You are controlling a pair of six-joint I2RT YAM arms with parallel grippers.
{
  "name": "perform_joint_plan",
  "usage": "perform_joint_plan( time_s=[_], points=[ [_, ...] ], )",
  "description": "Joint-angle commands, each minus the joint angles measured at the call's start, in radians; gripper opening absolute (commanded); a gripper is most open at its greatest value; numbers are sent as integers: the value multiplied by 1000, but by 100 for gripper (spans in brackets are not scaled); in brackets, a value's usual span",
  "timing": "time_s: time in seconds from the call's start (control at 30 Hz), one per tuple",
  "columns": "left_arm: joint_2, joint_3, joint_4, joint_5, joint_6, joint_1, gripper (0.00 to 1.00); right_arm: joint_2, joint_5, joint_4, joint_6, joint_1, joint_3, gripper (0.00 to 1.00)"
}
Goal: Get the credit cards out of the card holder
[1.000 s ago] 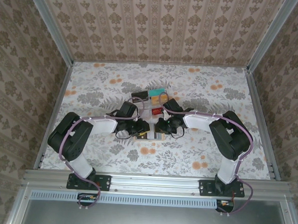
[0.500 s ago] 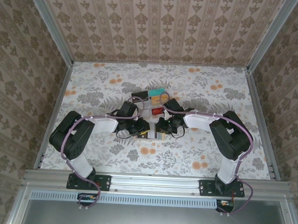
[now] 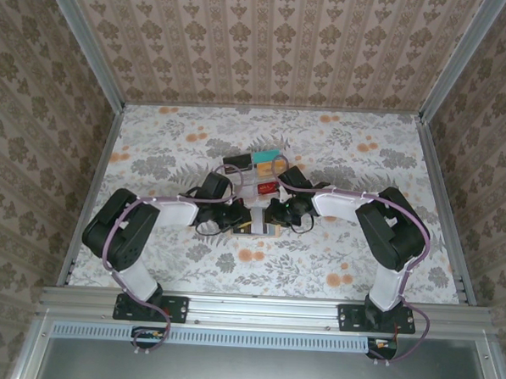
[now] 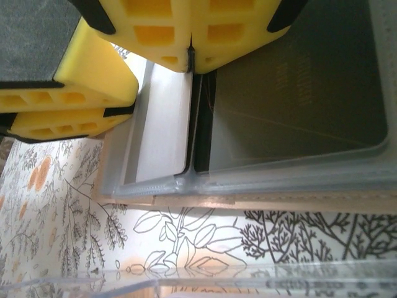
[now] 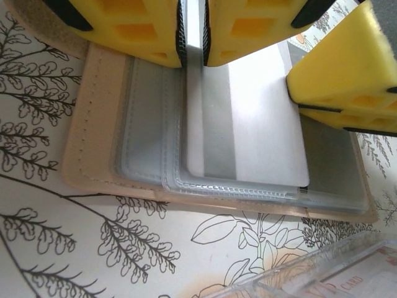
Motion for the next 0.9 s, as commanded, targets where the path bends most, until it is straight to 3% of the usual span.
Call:
perform_joint_plan(
  time_s=[0.0, 0.3, 0.53, 0.87],
  points=[
    [-56, -36, -63, 4, 55, 26, 0, 12, 32, -19, 7, 4, -18, 20],
    [-109, -62, -92, 6, 81, 64, 0, 12, 40, -24, 10, 2, -14, 20],
    [-189, -48, -230, -26, 148, 96, 0, -59, 43, -4, -7, 1, -14, 23],
    [-318, -2, -372, -43, 217, 119, 0, -187, -90, 166, 13, -26, -48, 56]
  ],
)
